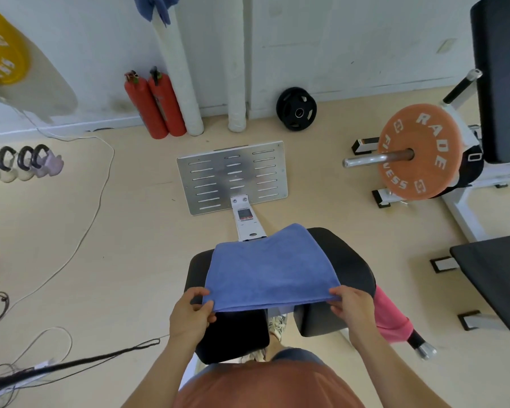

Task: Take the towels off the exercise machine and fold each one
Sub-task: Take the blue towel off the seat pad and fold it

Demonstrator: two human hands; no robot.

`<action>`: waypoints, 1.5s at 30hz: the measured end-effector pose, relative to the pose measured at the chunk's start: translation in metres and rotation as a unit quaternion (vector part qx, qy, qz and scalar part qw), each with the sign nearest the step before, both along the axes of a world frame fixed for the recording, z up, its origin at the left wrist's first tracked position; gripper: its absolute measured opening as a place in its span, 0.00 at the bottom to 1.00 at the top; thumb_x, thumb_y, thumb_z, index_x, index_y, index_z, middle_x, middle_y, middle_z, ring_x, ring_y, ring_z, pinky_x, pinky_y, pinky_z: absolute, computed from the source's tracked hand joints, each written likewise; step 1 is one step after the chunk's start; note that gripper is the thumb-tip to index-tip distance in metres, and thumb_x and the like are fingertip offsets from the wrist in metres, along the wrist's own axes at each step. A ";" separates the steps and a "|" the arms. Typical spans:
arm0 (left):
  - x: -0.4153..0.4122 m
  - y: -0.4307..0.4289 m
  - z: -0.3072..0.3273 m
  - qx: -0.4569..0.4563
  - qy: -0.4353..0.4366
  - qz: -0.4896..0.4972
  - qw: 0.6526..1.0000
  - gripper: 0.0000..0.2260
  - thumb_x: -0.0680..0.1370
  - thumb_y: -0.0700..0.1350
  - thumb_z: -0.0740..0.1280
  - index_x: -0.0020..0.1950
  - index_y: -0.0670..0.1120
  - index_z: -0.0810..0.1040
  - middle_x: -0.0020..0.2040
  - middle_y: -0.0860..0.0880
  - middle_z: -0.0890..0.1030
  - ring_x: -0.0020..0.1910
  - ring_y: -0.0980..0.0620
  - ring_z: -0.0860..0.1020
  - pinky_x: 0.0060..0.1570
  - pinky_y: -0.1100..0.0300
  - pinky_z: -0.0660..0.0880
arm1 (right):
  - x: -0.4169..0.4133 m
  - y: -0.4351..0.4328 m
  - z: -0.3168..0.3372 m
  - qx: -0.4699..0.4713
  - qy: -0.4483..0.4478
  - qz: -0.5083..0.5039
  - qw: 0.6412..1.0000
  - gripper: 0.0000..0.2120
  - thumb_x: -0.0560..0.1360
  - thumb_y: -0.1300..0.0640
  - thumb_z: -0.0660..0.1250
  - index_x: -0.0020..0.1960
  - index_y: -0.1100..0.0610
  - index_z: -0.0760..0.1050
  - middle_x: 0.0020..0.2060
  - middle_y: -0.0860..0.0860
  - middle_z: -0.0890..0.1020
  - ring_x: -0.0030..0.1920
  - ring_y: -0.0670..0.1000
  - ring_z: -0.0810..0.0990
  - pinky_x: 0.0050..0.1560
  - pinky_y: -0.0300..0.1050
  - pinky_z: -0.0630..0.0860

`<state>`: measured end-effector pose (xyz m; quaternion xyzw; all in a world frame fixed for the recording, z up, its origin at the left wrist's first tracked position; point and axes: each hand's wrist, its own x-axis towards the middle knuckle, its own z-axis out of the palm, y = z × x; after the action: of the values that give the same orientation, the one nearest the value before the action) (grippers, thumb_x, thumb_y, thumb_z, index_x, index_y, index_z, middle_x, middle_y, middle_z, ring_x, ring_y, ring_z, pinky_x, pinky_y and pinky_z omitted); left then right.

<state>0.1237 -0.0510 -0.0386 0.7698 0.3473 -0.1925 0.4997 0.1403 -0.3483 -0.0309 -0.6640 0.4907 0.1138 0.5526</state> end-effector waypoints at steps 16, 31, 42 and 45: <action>-0.020 -0.008 -0.001 0.116 -0.024 -0.168 0.979 0.15 0.72 0.36 0.68 0.45 0.57 0.81 0.44 0.58 0.81 0.46 0.55 0.78 0.53 0.66 0.70 | 0.008 0.001 0.004 0.363 0.014 -0.281 0.888 0.14 0.79 0.72 0.55 0.64 0.67 0.67 0.57 0.63 0.72 0.60 0.62 0.74 0.55 0.53 0.76; 0.004 0.001 0.003 0.222 -0.243 -0.446 0.833 0.10 0.71 0.42 0.59 0.39 0.52 0.80 0.46 0.53 0.81 0.50 0.50 0.76 0.52 0.59 0.71 | 0.017 0.007 -0.004 0.263 -0.067 -0.250 0.929 0.04 0.80 0.69 0.54 0.51 0.64 0.67 0.45 0.57 0.72 0.42 0.56 0.76 0.37 0.50 0.81; 0.093 -0.058 0.114 0.056 -0.301 -0.409 0.860 0.12 0.76 0.35 0.64 0.48 0.52 0.79 0.45 0.57 0.80 0.47 0.57 0.78 0.50 0.66 0.72 | 0.078 0.064 0.090 -0.108 -0.232 0.340 0.905 0.09 0.75 0.63 0.66 0.36 0.56 0.75 0.30 0.50 0.76 0.32 0.48 0.71 0.38 0.44 0.73; 0.096 -0.065 0.125 -0.002 -0.297 -0.325 0.898 0.15 0.73 0.38 0.71 0.42 0.61 0.77 0.40 0.62 0.82 0.44 0.63 0.80 0.49 0.70 0.74 | 0.077 0.073 0.107 -0.071 -0.256 0.336 0.904 0.05 0.74 0.62 0.69 0.46 0.54 0.83 0.38 0.49 0.85 0.39 0.45 0.83 0.45 0.37 0.79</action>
<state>0.2201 -0.1162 0.0862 0.8603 -0.0870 -0.1077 0.4906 0.2171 -0.2749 0.0761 -0.8331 0.0867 0.0838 0.5398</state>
